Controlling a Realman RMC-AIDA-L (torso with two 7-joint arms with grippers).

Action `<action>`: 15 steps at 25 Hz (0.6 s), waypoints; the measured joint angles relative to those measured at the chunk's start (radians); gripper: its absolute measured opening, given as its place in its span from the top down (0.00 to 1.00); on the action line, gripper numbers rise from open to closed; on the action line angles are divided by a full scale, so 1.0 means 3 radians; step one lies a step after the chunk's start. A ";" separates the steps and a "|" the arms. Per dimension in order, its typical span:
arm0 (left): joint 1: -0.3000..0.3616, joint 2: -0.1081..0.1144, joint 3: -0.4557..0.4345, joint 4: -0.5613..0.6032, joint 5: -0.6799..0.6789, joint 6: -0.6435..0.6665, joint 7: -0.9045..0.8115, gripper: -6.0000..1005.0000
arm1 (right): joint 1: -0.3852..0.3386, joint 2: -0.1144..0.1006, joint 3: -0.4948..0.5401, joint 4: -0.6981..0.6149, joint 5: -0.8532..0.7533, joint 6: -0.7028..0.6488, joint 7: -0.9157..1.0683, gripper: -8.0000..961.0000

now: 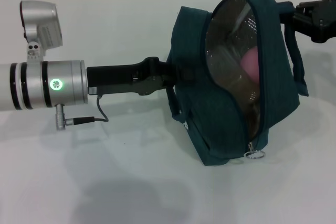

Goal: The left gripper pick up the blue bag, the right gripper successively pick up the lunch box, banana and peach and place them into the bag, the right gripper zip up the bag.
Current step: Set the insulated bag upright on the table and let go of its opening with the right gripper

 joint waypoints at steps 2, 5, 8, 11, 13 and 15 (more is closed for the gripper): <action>0.0006 0.0000 -0.0001 -0.0014 -0.0013 -0.0002 0.0001 0.94 | 0.0002 0.0000 -0.0008 0.0008 -0.0002 0.0004 0.0009 0.85; 0.0028 -0.0001 -0.0014 -0.0029 -0.0026 -0.0002 0.0001 0.94 | -0.0002 0.0000 0.0003 -0.0012 0.0021 -0.0035 0.0044 0.83; 0.0051 -0.0001 -0.0033 -0.0036 -0.0037 0.0005 0.0002 0.94 | -0.0015 -0.0019 0.0020 -0.0031 0.0039 -0.0078 0.0120 0.81; 0.0061 -0.0001 -0.0037 -0.0037 -0.0046 0.0013 0.0003 0.94 | -0.0022 -0.0052 0.0024 -0.0036 0.0043 -0.0111 0.0163 0.79; 0.0072 -0.0001 -0.0037 -0.0038 -0.0046 0.0014 0.0003 0.94 | -0.0022 -0.0061 0.0024 -0.0036 0.0044 -0.0135 0.0164 0.77; 0.0080 -0.0001 -0.0038 -0.0038 -0.0046 0.0015 0.0003 0.94 | -0.0022 -0.0069 0.0024 -0.0036 0.0045 -0.0157 0.0164 0.76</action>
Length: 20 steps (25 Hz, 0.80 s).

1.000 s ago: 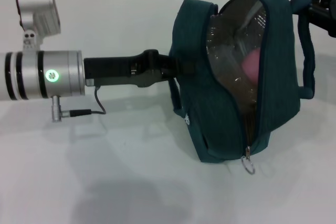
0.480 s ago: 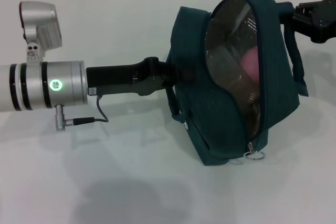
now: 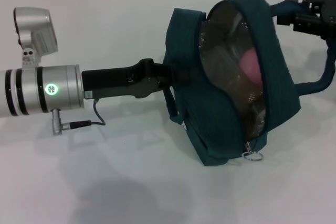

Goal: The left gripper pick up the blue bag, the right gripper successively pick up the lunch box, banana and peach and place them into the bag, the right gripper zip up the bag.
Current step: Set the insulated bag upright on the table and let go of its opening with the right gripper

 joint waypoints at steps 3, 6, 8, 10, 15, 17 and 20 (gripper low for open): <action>0.0023 0.0000 -0.0004 0.0000 -0.0035 0.0001 0.0000 0.94 | -0.0007 -0.0027 0.0000 0.0000 0.0000 -0.0068 0.0012 0.68; 0.0053 0.0000 -0.0003 0.0000 -0.0079 0.0002 0.0003 0.94 | -0.0015 -0.0069 -0.0011 0.0001 -0.0028 -0.0088 0.0040 0.58; 0.0061 0.0000 -0.0002 0.0000 -0.0086 0.0002 0.0005 0.94 | -0.0038 -0.0092 -0.0027 0.0001 -0.0040 -0.0095 0.0045 0.50; 0.0073 0.0000 -0.0001 0.0000 -0.0104 0.0000 0.0006 0.94 | -0.0057 -0.0100 -0.0034 -0.0001 -0.0042 -0.0116 0.0047 0.40; 0.0093 0.0000 0.0001 0.0000 -0.0124 -0.0006 0.0003 0.94 | -0.0287 -0.0066 0.0047 -0.0270 0.0135 -0.0291 0.0019 0.25; 0.0095 0.0000 -0.0001 0.0000 -0.0139 -0.0009 -0.0001 0.94 | -0.0389 -0.0040 0.0088 -0.0396 0.0230 -0.0337 -0.0016 0.22; 0.0099 -0.0002 -0.0003 0.0000 -0.0156 -0.0011 0.0001 0.94 | -0.0569 0.0011 0.0199 -0.0591 0.0383 -0.0373 -0.0111 0.21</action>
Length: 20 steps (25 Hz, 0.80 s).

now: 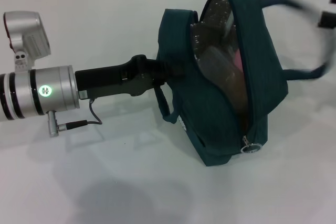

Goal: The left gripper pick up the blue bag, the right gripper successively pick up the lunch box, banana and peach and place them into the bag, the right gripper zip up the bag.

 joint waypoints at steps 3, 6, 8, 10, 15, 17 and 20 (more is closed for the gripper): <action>0.0001 -0.0002 0.0006 0.0000 -0.0001 0.0004 0.0002 0.94 | -0.0086 0.0015 0.0128 -0.0043 0.0040 -0.0080 -0.0075 0.21; 0.0001 -0.0003 0.0005 0.0000 -0.0002 0.0009 0.0001 0.94 | -0.0131 0.0032 0.0267 -0.0032 0.0042 -0.0172 -0.0160 0.21; 0.0001 -0.0003 0.0004 0.0000 -0.0002 0.0010 -0.0004 0.94 | -0.0160 0.0052 0.0331 -0.0026 0.0050 -0.0258 -0.0224 0.21; 0.0001 -0.0003 0.0003 0.0000 -0.0002 0.0011 -0.0011 0.94 | -0.0171 0.0056 0.0305 -0.0018 0.0052 -0.0512 -0.0320 0.21; -0.0015 -0.0001 0.0005 0.0000 -0.0006 0.0013 -0.0019 0.94 | -0.0214 0.0112 -0.0024 -0.0021 -0.0135 -0.1091 -0.0662 0.21; -0.0011 0.0003 0.0005 0.0000 -0.0006 0.0014 -0.0025 0.94 | -0.0296 0.0124 -0.0246 -0.0013 -0.0304 -0.1165 -0.0820 0.21; -0.0004 0.0002 0.0007 0.0000 -0.0007 0.0017 -0.0031 0.94 | -0.0360 0.0121 -0.0355 0.0094 -0.0544 -0.1135 -0.0945 0.21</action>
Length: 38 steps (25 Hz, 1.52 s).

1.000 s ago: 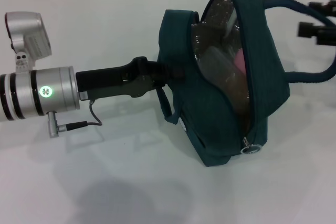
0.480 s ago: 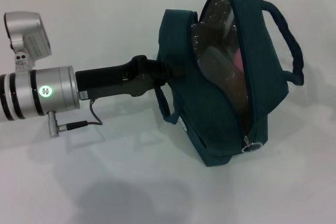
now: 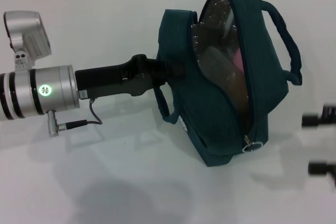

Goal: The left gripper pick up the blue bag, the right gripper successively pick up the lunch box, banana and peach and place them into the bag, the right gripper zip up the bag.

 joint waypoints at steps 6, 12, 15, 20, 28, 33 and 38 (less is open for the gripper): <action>0.0004 -0.0006 -0.0001 0.0000 0.0000 0.0002 -0.0001 0.94 | 0.0076 0.0007 -0.0037 0.0524 -0.0292 0.0328 -0.0298 0.21; -0.0004 -0.0006 -0.0002 0.0000 0.0000 0.0001 -0.0001 0.94 | 0.0204 0.0033 -0.0244 0.0811 -0.0275 0.0626 -0.0444 0.21; -0.0015 -0.0006 -0.0001 0.0000 0.0000 0.0001 -0.0001 0.94 | 0.0272 0.0053 -0.0305 0.0896 -0.0271 0.0704 -0.0487 0.21; -0.0018 -0.0006 0.0001 0.0000 0.0000 0.0000 0.0005 0.94 | 0.0309 0.0067 -0.0452 0.0937 -0.0189 0.0842 -0.0498 0.21; -0.0016 -0.0005 0.0005 0.0000 0.0001 -0.0003 0.0012 0.94 | 0.0327 0.0070 -0.0588 0.0942 -0.0084 0.0885 -0.0527 0.23; -0.0016 -0.0006 0.0008 0.0000 0.0001 -0.0004 0.0017 0.94 | 0.0333 0.0070 -0.0620 0.1001 -0.0028 0.0883 -0.0611 0.30; -0.0019 -0.0006 0.0012 0.0000 0.0001 -0.0004 0.0019 0.94 | 0.0341 0.0070 -0.0621 0.1021 -0.0023 0.0917 -0.0613 0.38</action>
